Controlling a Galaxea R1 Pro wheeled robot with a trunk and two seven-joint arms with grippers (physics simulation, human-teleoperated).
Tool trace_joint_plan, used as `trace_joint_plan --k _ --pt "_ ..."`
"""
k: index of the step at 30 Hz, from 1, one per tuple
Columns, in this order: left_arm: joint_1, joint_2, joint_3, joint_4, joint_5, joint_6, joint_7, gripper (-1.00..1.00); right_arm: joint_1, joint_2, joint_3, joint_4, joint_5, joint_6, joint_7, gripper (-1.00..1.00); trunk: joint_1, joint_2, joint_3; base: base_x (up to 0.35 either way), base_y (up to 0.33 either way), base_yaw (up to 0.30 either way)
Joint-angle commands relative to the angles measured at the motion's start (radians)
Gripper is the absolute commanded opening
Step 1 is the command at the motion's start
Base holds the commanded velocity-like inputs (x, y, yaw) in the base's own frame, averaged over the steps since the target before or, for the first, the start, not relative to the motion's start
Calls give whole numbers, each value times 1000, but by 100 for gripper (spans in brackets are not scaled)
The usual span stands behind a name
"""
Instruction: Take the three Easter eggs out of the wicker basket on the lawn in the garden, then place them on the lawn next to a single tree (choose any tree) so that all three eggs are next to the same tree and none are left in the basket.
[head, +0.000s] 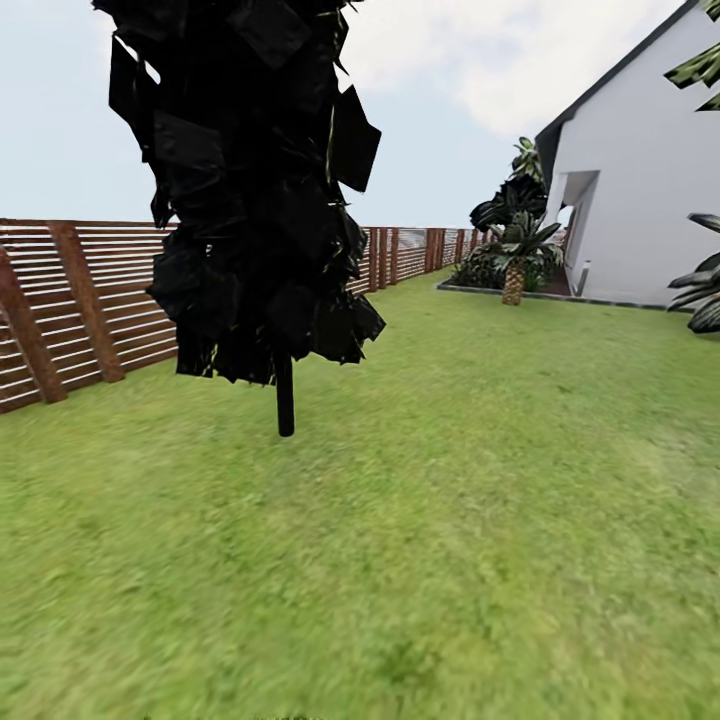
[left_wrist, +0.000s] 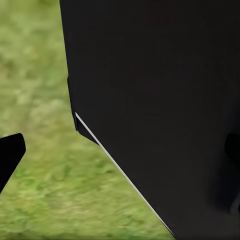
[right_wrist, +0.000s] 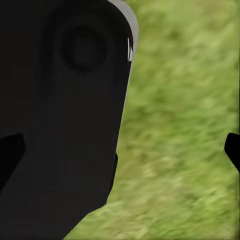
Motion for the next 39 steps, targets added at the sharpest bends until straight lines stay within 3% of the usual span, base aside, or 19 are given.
trace_joint_plan --k 1,39 --pt "0 0 0 -1 0 0 0 100 1 0 2 -2 8 0 -3 100 0 0 -1 0 0 300" --pt "0 0 0 -1 0 0 0 100 1 -1 2 -2 8 -1 -3 100 0 0 -1 0 0 300"
